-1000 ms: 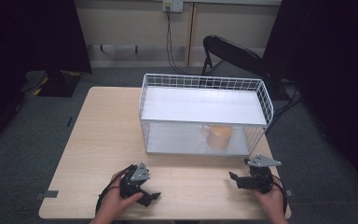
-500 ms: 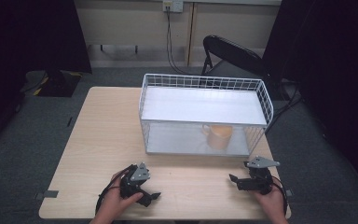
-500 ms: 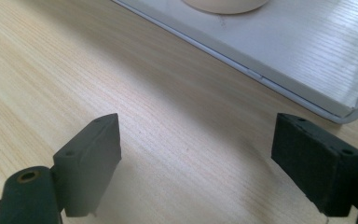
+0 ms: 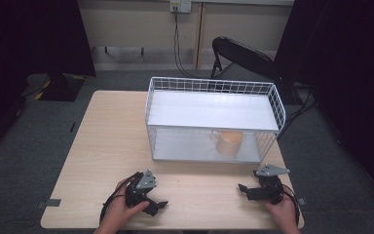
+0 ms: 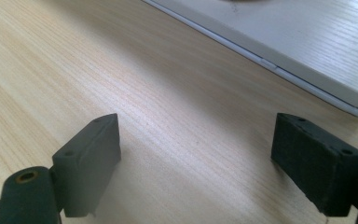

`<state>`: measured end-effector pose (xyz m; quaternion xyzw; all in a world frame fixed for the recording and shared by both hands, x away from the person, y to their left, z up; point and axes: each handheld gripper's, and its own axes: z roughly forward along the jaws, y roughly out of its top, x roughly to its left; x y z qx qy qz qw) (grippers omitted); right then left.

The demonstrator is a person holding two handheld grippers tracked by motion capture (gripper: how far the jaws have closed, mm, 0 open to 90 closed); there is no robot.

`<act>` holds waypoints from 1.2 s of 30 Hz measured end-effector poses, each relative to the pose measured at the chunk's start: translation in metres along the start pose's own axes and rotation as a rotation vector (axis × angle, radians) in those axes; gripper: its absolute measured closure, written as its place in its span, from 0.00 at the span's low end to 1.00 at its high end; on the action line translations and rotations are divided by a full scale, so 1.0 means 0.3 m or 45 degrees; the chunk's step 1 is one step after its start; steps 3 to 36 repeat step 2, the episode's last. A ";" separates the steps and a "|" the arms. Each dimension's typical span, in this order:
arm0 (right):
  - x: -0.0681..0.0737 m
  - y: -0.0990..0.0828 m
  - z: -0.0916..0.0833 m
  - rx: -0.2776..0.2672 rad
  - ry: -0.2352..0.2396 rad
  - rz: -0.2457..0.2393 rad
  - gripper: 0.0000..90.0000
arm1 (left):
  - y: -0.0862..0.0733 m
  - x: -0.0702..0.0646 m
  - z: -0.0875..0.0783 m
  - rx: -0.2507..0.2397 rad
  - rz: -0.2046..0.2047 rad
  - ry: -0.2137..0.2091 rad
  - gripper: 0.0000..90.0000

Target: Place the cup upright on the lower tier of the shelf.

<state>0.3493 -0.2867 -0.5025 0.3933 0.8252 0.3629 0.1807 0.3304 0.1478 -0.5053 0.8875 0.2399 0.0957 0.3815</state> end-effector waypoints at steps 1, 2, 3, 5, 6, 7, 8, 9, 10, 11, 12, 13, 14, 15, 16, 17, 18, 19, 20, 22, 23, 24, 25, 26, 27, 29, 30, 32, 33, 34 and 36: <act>0.000 0.000 0.000 0.001 -0.001 0.001 0.16 | 0.000 0.000 0.000 0.000 0.000 0.000 0.03; 0.000 0.000 0.000 0.002 -0.002 0.003 0.16 | 0.000 0.000 0.000 0.000 0.000 0.000 0.03; 0.000 0.000 0.000 0.002 -0.002 0.003 0.16 | 0.000 0.000 0.000 0.000 0.000 0.000 0.03; 0.000 0.000 0.000 0.002 -0.002 0.003 0.16 | 0.000 0.000 0.000 0.000 0.000 0.000 0.03; 0.000 0.000 0.000 0.002 -0.002 0.003 0.16 | 0.000 0.000 0.000 0.000 0.000 0.000 0.03; 0.000 0.000 0.000 0.002 -0.002 0.003 0.16 | 0.000 0.000 0.000 0.000 0.000 0.000 0.03; 0.000 0.000 0.000 0.002 -0.002 0.003 0.16 | 0.000 0.000 0.000 0.000 0.000 0.000 0.03; 0.000 0.000 0.000 0.002 -0.002 0.003 0.16 | 0.000 0.000 0.000 0.000 0.000 0.000 0.03; 0.000 0.000 0.000 0.002 -0.002 0.003 0.16 | 0.000 0.000 0.000 0.000 0.000 0.000 0.03; 0.000 0.000 0.000 0.002 -0.002 0.003 0.16 | 0.000 0.000 0.000 0.000 0.000 0.000 0.03; 0.000 0.000 0.000 0.002 -0.002 0.003 0.16 | 0.000 0.000 0.000 0.000 0.000 0.000 0.03; 0.000 0.000 0.000 0.002 -0.002 0.003 0.16 | 0.000 0.000 0.000 0.000 0.000 0.000 0.03; 0.000 0.000 0.000 0.002 -0.002 0.003 0.16 | 0.000 0.000 0.000 0.000 0.000 0.000 0.03; 0.000 0.000 0.000 0.002 -0.002 0.003 0.16 | 0.000 0.000 0.000 0.000 0.000 0.000 0.03; 0.000 0.000 0.000 0.002 -0.002 0.003 0.16 | 0.000 0.000 0.000 0.000 0.000 0.000 0.03; 0.000 0.000 0.000 0.002 -0.002 0.003 0.16 | 0.000 0.000 0.000 0.000 0.000 0.000 0.03; 0.000 0.000 0.000 0.002 -0.002 0.003 0.16 | 0.000 0.000 0.000 0.000 0.000 0.000 0.03; 0.000 0.000 0.000 0.002 -0.002 0.003 0.16 | 0.000 0.000 0.000 0.000 0.000 0.000 0.03; 0.000 0.000 0.000 0.002 -0.002 0.003 0.16 | 0.000 0.000 0.000 0.000 0.000 0.000 0.03; 0.000 0.000 0.000 0.002 -0.002 0.003 0.16 | 0.000 0.000 0.000 0.000 0.000 0.000 0.03; 0.000 0.000 0.000 0.002 -0.002 0.003 0.16 | 0.000 0.000 0.000 0.000 0.000 0.000 0.03; 0.000 0.000 0.000 0.002 -0.002 0.003 0.16 | 0.000 0.000 0.000 0.000 0.000 0.000 0.03; 0.000 0.000 0.000 0.002 -0.002 0.003 0.16 | 0.000 0.000 0.000 0.000 0.000 0.000 0.03; 0.000 0.000 0.000 0.002 -0.002 0.003 0.16 | 0.000 0.000 0.000 0.000 0.000 0.000 0.03; 0.000 0.000 0.000 0.002 -0.002 0.003 0.16 | 0.000 0.000 0.000 0.000 0.000 0.000 0.03; 0.000 0.000 0.000 0.002 -0.002 0.003 0.16 | 0.000 0.000 0.000 0.000 0.000 0.000 0.03; 0.000 0.000 0.000 0.002 -0.002 0.003 0.16 | 0.000 0.000 0.000 0.000 0.000 0.000 0.03; 0.000 0.000 0.000 0.002 -0.002 0.003 0.16 | 0.000 0.000 0.000 0.000 0.000 0.000 0.03; 0.000 0.000 0.000 0.002 -0.002 0.003 0.16 | 0.000 0.000 0.000 0.000 0.000 0.000 0.03; 0.000 0.000 0.000 0.002 -0.002 0.003 0.16 | 0.000 0.000 0.000 0.000 0.000 0.000 0.03; 0.000 0.000 0.000 0.002 -0.002 0.003 0.16 | 0.000 0.000 0.000 0.000 0.000 0.000 0.03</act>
